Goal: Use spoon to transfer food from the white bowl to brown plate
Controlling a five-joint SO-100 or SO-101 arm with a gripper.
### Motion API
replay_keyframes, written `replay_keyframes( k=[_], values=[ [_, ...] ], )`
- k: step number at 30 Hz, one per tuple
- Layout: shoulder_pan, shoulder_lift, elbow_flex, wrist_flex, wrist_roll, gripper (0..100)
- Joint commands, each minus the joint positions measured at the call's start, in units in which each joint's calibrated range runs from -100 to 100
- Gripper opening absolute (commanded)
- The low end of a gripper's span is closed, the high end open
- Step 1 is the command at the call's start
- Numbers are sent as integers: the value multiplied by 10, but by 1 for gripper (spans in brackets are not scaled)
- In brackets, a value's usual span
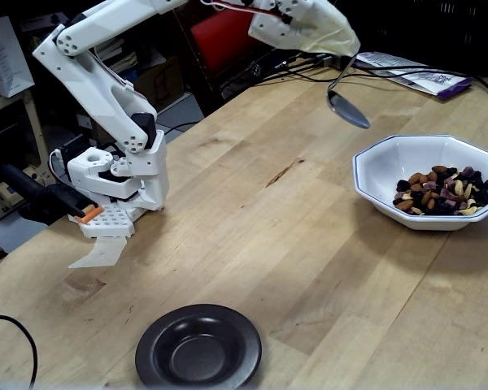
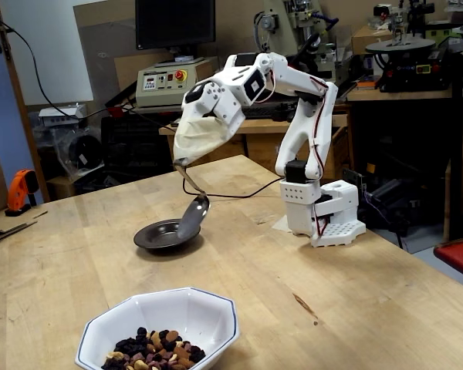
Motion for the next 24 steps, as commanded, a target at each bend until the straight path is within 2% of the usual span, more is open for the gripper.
replay_keyframes(
  k=[1, 24],
  values=[
    [-7, 32, -74, -12, 0, 4],
    [0, 156, -100, -12, 0, 4]
  ],
)
